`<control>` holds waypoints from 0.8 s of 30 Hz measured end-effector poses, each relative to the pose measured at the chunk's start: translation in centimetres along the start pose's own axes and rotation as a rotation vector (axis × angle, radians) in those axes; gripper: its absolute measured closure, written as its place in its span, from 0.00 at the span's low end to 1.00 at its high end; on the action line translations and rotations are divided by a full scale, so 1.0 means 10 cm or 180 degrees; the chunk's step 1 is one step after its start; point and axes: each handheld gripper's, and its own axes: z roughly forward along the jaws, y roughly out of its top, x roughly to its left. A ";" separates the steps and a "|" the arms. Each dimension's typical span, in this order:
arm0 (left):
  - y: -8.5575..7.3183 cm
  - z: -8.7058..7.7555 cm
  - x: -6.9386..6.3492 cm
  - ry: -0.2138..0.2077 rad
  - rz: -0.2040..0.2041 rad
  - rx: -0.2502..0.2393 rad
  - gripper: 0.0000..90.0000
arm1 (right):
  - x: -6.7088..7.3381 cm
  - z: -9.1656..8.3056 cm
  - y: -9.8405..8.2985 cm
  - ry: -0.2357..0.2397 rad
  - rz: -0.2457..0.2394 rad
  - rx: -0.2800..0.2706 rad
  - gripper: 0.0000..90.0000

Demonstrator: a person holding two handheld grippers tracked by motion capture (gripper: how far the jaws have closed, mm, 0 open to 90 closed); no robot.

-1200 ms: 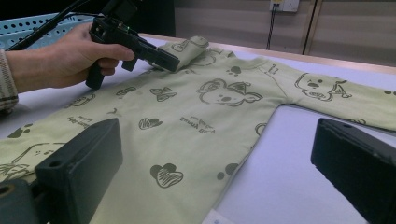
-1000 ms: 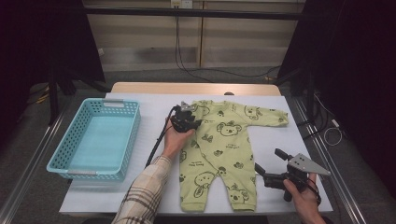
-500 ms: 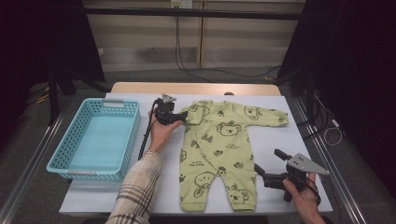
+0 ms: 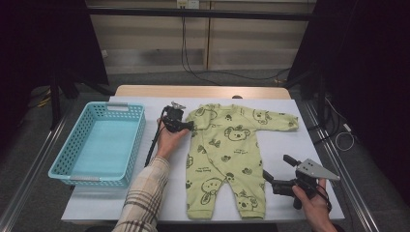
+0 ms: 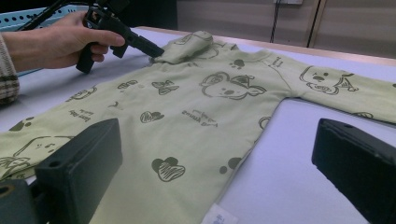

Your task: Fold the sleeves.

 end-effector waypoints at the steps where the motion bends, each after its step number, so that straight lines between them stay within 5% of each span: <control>1: 0.01 -0.01 0.01 0.0000 0.0110 0.0079 0.64 | 0.00 0.00 0.00 0.0001 0.0000 0.0003 0.01; 6: 0.00 -0.01 0.03 -0.0085 0.0013 0.0046 0.76 | 0.00 0.01 0.00 -0.0005 -0.0045 0.0006 0.01; 8: -0.01 0.01 -0.02 -0.0180 -0.0136 -0.0026 0.92 | 0.00 0.01 0.00 -0.0012 -0.0044 0.0002 0.01; 9: -0.01 0.00 -0.01 -0.0149 -0.0040 0.0037 0.95 | 0.00 0.01 0.00 -0.0009 -0.0038 0.0006 0.01; 10: 0.00 0.00 -0.01 -0.0150 0.0000 0.0072 0.96 | 0.00 0.01 0.00 -0.0011 -0.0021 0.0002 0.01; 13: 0.00 0.00 -0.02 -0.0182 -0.0214 0.0010 0.97 | -0.01 0.00 0.00 -0.0015 -0.0038 0.0003 0.01; 17: -0.01 -0.01 -0.04 -0.0119 -0.0217 -0.0029 0.97 | 0.00 0.00 0.00 -0.0011 0.0001 -0.0004 0.01; 18: -0.01 -0.03 -0.02 -0.0104 -0.0081 0.0029 0.97 | 0.00 0.00 0.00 -0.0010 0.0007 -0.0005 0.01; 23: -0.03 -0.10 0.03 -0.0099 -0.0076 -0.0036 0.97 | 0.00 -0.01 0.00 0.0019 0.0017 -0.0024 0.01; 24: -0.03 -0.10 0.02 -0.0095 -0.0196 -0.0076 0.97 | 0.00 -0.01 0.00 0.0016 0.0014 -0.0020 0.01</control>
